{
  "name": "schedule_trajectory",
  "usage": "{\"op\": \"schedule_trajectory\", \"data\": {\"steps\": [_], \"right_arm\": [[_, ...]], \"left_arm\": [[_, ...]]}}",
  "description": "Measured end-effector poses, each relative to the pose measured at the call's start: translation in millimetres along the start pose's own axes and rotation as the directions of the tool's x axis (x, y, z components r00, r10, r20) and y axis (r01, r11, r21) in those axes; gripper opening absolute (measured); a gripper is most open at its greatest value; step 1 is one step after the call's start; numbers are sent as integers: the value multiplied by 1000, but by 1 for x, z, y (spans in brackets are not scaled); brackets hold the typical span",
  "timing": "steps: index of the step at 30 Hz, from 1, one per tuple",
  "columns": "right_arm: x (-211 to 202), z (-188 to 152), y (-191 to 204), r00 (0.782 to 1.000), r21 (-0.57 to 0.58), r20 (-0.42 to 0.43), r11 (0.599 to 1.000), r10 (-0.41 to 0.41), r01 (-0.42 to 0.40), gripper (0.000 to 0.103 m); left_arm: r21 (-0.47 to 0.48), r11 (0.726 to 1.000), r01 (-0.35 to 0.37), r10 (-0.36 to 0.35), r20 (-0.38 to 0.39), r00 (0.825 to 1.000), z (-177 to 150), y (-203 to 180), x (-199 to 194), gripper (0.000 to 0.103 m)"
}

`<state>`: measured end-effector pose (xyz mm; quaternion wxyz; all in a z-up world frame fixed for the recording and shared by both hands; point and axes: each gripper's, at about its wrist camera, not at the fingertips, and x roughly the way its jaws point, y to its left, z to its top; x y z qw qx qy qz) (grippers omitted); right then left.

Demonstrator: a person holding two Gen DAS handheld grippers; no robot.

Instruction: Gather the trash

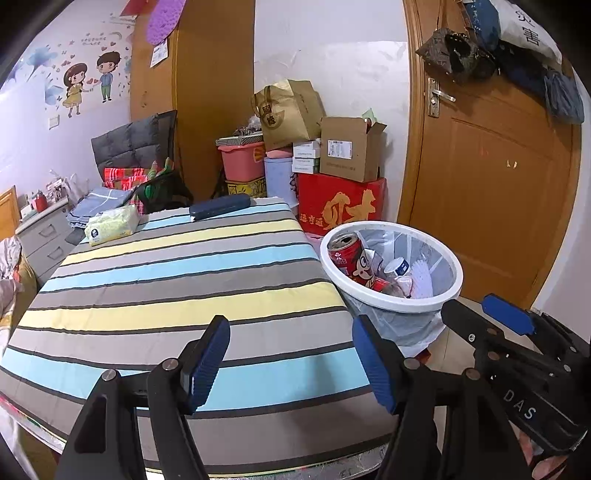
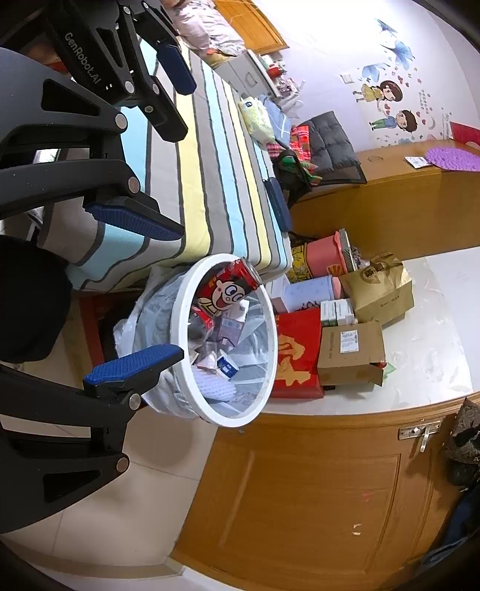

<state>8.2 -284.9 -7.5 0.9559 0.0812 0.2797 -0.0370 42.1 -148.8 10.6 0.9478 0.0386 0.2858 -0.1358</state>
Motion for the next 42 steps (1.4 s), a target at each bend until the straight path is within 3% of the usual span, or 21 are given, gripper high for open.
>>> {"op": "schedule_trajectory", "data": {"steps": [42], "right_arm": [[-7,0,6,1000,-2,14,1000,9,-9,60]], "left_arm": [[-4,1000,-3,3,6,1000,-2,1,-13,68]]}}
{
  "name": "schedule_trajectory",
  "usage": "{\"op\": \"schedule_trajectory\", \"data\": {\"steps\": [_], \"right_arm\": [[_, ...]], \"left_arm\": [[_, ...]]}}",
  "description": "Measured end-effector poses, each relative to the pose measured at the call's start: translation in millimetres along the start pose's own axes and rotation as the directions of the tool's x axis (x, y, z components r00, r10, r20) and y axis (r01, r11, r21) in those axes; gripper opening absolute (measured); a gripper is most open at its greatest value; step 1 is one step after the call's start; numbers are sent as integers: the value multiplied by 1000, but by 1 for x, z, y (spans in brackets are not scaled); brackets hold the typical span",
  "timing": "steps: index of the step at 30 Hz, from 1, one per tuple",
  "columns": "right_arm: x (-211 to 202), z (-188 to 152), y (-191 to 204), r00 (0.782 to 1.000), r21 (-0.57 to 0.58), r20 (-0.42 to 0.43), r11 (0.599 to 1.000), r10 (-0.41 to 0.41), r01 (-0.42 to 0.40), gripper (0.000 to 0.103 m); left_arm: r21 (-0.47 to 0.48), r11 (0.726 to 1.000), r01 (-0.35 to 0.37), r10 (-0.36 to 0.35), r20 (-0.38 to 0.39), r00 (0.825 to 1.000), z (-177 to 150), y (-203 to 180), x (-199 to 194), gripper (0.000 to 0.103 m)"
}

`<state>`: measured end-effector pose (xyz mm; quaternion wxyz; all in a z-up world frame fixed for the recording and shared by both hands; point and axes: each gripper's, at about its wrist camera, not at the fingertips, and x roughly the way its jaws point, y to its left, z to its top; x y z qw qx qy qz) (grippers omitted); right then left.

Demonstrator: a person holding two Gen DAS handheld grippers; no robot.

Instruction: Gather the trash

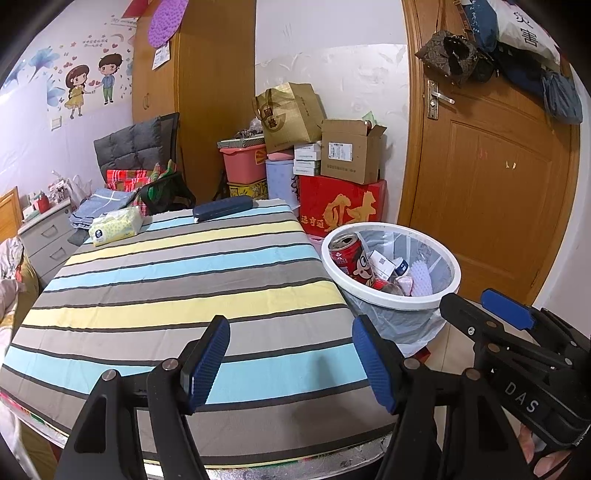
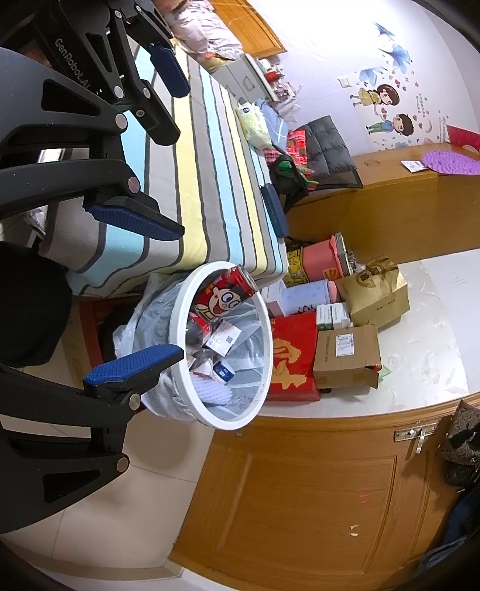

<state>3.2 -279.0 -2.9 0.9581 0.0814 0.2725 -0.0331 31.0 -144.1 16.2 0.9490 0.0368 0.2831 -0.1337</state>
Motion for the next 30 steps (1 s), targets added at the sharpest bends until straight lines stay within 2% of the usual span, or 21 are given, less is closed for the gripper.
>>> {"op": "schedule_trajectory", "data": {"steps": [30], "right_arm": [[-1,2,3,1000,-3,8,1000,2,-2,60]], "left_arm": [[1,1000,-4,4,4,1000,1,2,-3,68]]}}
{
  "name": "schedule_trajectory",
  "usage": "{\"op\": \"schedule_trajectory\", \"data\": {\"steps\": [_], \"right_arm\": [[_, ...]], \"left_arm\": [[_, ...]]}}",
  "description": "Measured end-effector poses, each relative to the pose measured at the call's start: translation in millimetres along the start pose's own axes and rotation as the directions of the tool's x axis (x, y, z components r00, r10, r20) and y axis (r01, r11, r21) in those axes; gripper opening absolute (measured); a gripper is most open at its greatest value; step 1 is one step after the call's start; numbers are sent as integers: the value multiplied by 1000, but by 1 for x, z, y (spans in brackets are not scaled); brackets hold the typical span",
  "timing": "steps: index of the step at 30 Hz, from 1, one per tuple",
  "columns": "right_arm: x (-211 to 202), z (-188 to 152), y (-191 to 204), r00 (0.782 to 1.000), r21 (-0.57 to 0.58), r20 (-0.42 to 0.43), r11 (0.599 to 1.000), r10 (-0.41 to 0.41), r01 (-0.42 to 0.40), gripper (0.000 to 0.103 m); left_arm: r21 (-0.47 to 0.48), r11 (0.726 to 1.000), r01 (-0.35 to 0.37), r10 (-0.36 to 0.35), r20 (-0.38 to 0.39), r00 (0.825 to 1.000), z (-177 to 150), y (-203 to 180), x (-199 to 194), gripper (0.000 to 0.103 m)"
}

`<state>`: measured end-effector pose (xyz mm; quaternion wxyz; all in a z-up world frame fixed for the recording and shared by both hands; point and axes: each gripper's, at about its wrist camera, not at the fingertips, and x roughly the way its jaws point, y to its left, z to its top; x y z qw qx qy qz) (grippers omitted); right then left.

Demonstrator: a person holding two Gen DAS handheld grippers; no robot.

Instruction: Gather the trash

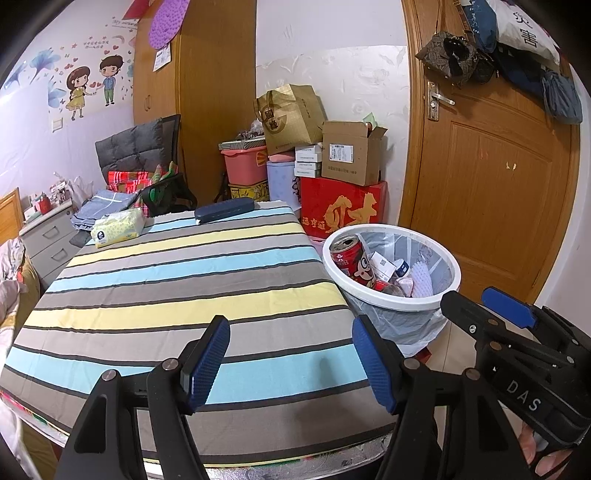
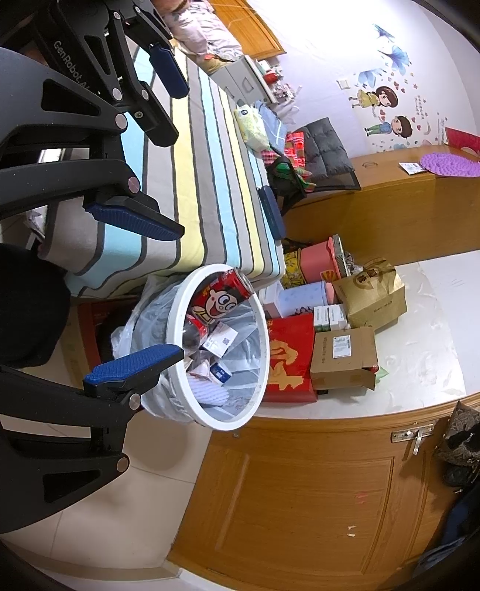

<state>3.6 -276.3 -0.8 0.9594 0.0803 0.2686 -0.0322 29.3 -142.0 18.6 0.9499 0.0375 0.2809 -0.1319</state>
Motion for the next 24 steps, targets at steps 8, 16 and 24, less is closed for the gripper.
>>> {"op": "schedule_trajectory", "data": {"steps": [8,16,24], "right_arm": [[0,0,0,1000,-1,0,1000,0,0,60],[0,0,0,1000,-1,1,1000,-1,1,60],[0,0,1,1000,0,1,1000,0,0,60]], "left_arm": [[-1,1000,0,0,0,1000,0,2,-1,68],[7,1000,-2,2,9,1000,2,2,-3,68],[6,1000,-4,4,6,1000,2,2,-3,68]]}}
